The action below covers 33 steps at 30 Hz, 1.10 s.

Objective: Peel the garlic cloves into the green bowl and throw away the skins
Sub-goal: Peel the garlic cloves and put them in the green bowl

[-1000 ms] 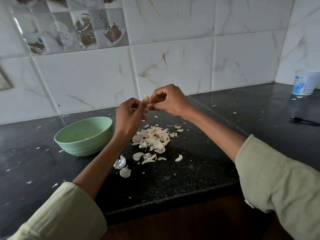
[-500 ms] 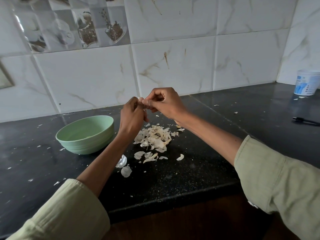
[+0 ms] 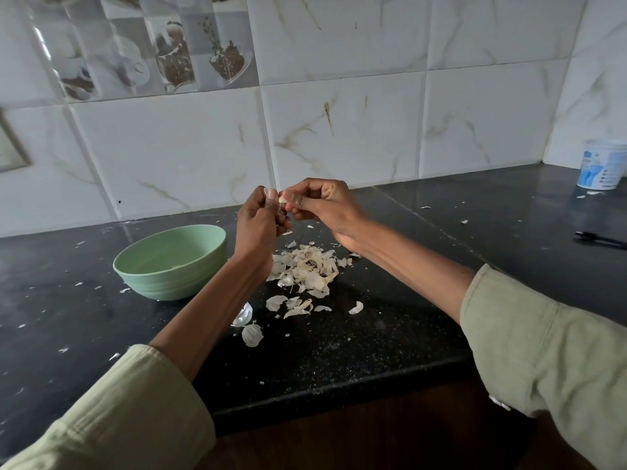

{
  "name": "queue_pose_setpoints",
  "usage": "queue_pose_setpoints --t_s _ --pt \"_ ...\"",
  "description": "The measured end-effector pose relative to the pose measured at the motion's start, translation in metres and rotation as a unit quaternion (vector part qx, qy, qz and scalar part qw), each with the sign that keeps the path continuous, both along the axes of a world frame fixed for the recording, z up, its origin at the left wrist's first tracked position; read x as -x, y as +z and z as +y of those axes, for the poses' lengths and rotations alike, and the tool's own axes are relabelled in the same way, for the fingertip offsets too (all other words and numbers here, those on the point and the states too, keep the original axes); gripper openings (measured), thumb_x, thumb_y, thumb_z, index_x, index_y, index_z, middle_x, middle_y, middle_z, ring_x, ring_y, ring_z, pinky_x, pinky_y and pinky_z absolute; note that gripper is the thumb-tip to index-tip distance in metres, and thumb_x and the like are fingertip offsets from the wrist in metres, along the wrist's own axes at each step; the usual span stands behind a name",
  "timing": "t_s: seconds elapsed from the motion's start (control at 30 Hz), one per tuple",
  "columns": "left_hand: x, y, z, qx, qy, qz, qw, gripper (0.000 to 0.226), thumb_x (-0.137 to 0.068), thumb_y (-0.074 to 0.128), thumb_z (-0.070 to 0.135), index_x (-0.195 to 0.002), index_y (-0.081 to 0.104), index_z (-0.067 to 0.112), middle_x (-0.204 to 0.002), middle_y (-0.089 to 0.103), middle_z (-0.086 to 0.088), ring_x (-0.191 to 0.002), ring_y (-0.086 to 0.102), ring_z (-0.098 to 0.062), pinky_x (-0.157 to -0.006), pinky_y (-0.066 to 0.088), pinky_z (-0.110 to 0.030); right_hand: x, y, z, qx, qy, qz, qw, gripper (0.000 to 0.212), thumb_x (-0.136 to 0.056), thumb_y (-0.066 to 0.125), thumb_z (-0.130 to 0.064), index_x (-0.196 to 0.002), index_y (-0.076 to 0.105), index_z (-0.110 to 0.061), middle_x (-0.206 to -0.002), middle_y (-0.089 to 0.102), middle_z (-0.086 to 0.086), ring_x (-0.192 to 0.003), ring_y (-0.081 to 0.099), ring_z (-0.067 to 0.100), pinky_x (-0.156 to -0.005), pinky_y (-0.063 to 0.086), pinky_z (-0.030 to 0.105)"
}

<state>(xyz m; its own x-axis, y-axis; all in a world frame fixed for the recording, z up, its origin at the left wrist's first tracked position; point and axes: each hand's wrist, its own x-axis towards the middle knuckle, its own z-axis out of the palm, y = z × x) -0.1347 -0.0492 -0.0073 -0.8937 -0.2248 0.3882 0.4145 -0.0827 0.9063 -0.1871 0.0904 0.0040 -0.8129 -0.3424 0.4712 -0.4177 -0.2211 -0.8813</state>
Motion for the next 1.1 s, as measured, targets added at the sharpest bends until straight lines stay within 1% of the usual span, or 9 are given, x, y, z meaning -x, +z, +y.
queue_pose_setpoints --t_s 0.2,0.3,0.4,0.5,0.63,0.73,0.8,0.97,1.1 --pt "-0.005 0.004 0.008 -0.029 0.004 0.002 1.000 0.030 -0.113 0.045 0.021 -0.085 0.054 0.017 -0.067 0.051 0.002 -0.057 0.046 -0.006 -0.062 0.044 -0.022 0.003 -0.001 -0.002 0.039 0.030 -0.067 0.997 0.028 -0.093 0.073 -0.005 -0.118 0.070 0.008 -0.101 0.073 0.022 -0.075 0.069 0.015 -0.070 0.059 0.021" --pt "-0.004 0.005 0.008 -0.022 0.008 0.002 1.000 0.028 -0.113 0.046 0.023 -0.087 0.055 0.015 -0.066 0.050 0.002 -0.058 0.048 -0.007 -0.064 0.046 -0.023 0.004 -0.001 -0.001 0.039 0.024 -0.060 0.997 0.025 -0.093 0.074 -0.006 -0.115 0.072 0.005 -0.098 0.075 0.018 -0.078 0.071 0.016 -0.072 0.059 0.022" --pt "-0.003 0.004 0.005 0.046 0.033 0.008 0.998 0.025 -0.113 0.043 0.019 -0.092 0.054 0.011 -0.069 0.055 0.000 -0.062 0.054 -0.010 -0.069 0.048 -0.028 0.003 0.003 0.001 0.008 -0.012 -0.022 1.000 0.022 -0.090 0.079 -0.008 -0.109 0.076 0.003 -0.098 0.077 0.020 -0.081 0.072 0.018 -0.074 0.060 0.024" --pt "-0.006 0.004 0.007 0.118 0.061 0.028 0.991 0.026 -0.113 0.039 0.020 -0.097 0.056 0.007 -0.075 0.060 -0.007 -0.065 0.059 -0.014 -0.061 0.047 -0.021 0.002 0.010 0.006 -0.010 -0.039 -0.004 0.999 0.018 -0.088 0.080 -0.007 -0.104 0.078 0.001 -0.096 0.078 0.018 -0.078 0.073 0.016 -0.074 0.060 0.026" --pt "-0.008 0.005 0.007 0.138 0.062 0.042 0.988 0.037 -0.113 0.040 0.035 -0.098 0.057 0.006 -0.080 0.060 -0.010 -0.063 0.058 -0.015 -0.056 0.045 -0.017 0.002 0.012 0.010 -0.030 -0.021 -0.018 0.999 0.021 -0.087 0.081 -0.008 -0.105 0.077 0.002 -0.095 0.078 0.014 -0.081 0.074 0.016 -0.074 0.060 0.026" --pt "-0.005 0.002 0.002 0.167 0.060 0.047 0.983 0.033 -0.112 0.046 0.029 -0.098 0.058 0.002 -0.080 0.062 -0.008 -0.064 0.060 -0.012 -0.058 0.046 -0.019 0.001 0.014 0.012 -0.034 -0.011 -0.027 0.999 0.025 -0.084 0.084 -0.008 -0.104 0.076 0.004 -0.091 0.078 0.013 -0.078 0.073 0.016 -0.070 0.060 0.026" --pt "-0.003 0.001 -0.001 0.156 0.049 0.047 0.985 0.029 -0.112 0.048 0.024 -0.099 0.057 0.000 -0.078 0.061 -0.007 -0.064 0.058 -0.009 -0.060 0.047 -0.021 -0.001 0.015 0.012 -0.028 0.000 -0.033 0.999 0.026 -0.083 0.085 -0.007 -0.104 0.074 0.003 -0.089 0.077 0.015 -0.076 0.072 0.017 -0.069 0.061 0.026" --pt "-0.002 0.004 -0.002 0.050 -0.013 0.037 0.998 0.026 -0.111 0.051 0.023 -0.088 0.058 0.013 -0.075 0.058 -0.002 -0.065 0.052 -0.010 -0.064 0.047 -0.022 -0.003 0.013 0.010 0.004 0.059 -0.077 0.995 0.010 -0.091 0.072 0.003 -0.100 0.072 0.000 -0.086 0.075 0.012 -0.074 0.071 0.015 -0.071 0.061 0.024" --pt "-0.002 0.004 -0.001 0.017 -0.025 0.021 0.999 0.024 -0.110 0.051 0.021 -0.088 0.058 0.013 -0.075 0.059 -0.001 -0.065 0.052 -0.009 -0.065 0.048 -0.022 -0.004 0.012 0.009 0.031 0.083 -0.122 0.989 0.006 -0.092 0.070 0.002 -0.097 0.071 -0.002 -0.086 0.075 0.011 -0.073 0.070 0.014 -0.067 0.060 0.023"
